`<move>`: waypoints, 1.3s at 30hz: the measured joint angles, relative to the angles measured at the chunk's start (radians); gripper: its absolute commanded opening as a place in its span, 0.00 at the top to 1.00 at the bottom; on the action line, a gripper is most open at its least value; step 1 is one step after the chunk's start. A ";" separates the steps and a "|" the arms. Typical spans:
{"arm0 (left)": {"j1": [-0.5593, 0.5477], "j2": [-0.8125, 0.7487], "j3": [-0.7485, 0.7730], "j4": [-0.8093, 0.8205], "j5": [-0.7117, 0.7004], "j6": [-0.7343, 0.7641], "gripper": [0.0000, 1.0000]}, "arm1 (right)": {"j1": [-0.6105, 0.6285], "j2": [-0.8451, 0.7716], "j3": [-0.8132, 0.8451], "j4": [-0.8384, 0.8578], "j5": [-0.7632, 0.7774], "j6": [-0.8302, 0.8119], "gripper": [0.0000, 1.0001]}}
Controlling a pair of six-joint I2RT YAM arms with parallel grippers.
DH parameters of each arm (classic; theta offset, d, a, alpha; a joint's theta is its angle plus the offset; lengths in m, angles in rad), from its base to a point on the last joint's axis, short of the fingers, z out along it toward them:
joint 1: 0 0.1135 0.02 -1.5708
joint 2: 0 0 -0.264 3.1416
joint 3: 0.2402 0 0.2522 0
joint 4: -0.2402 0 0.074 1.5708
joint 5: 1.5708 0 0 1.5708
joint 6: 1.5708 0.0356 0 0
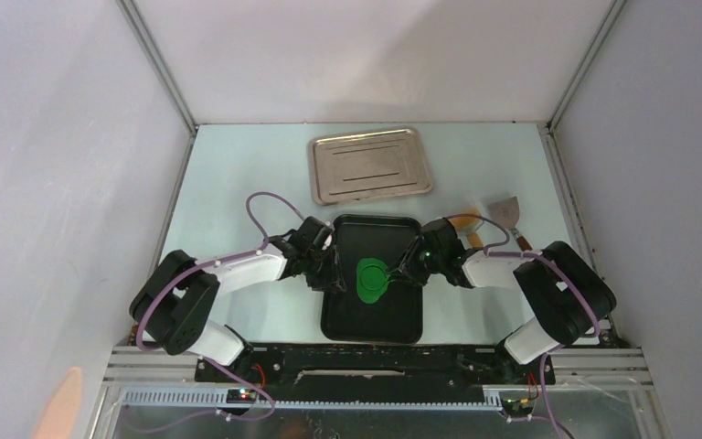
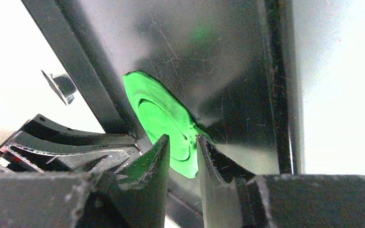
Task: Roll out the dumpling wrappers from the dough
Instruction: Remove the dumpling wrapper from the work surface.
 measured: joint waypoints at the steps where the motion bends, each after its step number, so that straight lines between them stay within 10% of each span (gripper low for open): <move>1: 0.000 0.000 0.000 0.000 0.000 0.000 0.66 | 0.000 0.000 -0.002 0.003 0.002 0.004 0.70; 39: -0.011 0.013 0.013 -0.009 0.011 0.024 0.66 | -0.077 0.151 0.037 0.239 -0.030 0.093 0.72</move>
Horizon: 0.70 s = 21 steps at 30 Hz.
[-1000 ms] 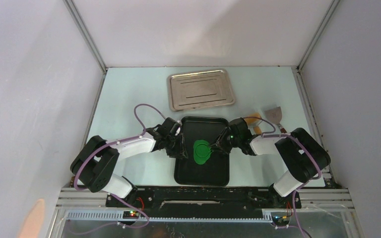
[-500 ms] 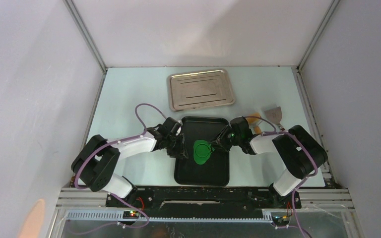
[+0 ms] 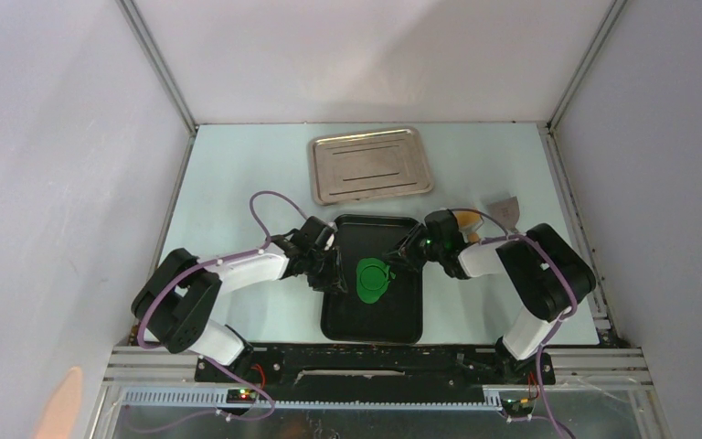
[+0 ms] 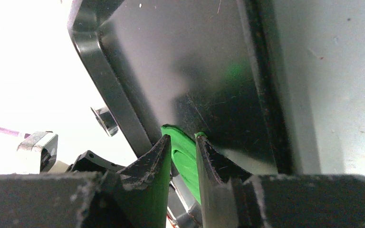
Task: Roll out the dumpling wrappers from the dough
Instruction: Remove the dumpling wrapper from the work surface.
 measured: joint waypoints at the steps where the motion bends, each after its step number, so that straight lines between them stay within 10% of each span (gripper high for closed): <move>1: 0.000 0.000 0.000 0.000 0.000 0.000 0.66 | -0.001 0.000 0.001 -0.004 0.002 -0.001 0.72; 21: 0.000 0.000 0.000 0.000 0.000 0.002 0.66 | 0.031 -0.319 -0.018 -0.254 0.115 -0.129 0.67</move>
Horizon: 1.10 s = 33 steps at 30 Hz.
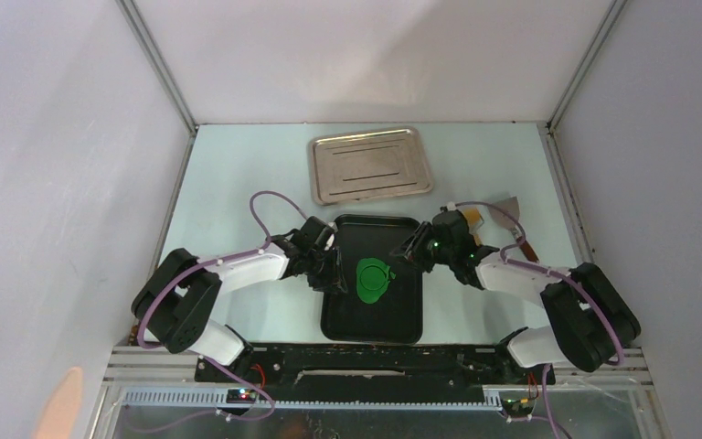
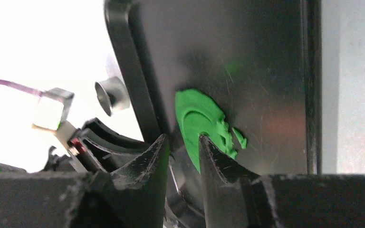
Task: Roll out the dumpling wrappers from the dough
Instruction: Remove the dumpling wrapper from the work surface.
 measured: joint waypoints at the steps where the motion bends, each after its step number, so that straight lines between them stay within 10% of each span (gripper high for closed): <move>1: 0.000 0.000 0.000 0.000 0.000 0.000 0.66 | 0.009 0.001 -0.010 0.002 -0.007 0.007 0.66; 33: -0.002 0.000 0.001 -0.003 0.000 0.008 0.66 | 0.043 0.230 -0.064 0.229 -0.142 0.127 0.64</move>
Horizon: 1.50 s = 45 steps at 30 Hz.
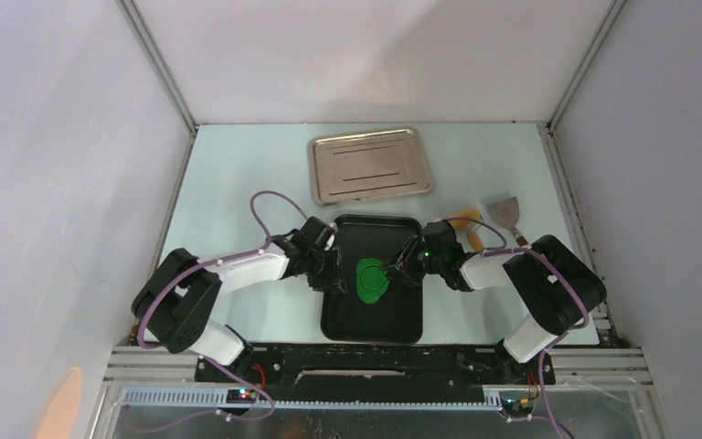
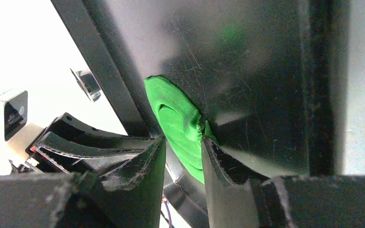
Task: Roll out the dumpling wrappers from the dough
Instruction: Remove the dumpling wrapper from the work surface.
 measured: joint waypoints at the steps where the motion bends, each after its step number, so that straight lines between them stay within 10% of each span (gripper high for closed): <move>1: 0.000 0.000 0.000 0.000 0.000 0.000 0.66 | -0.002 0.002 0.000 0.002 0.000 0.000 0.64; 45: -0.003 0.000 0.000 -0.004 0.000 0.001 0.66 | -0.036 0.150 0.124 0.130 -0.065 0.031 0.64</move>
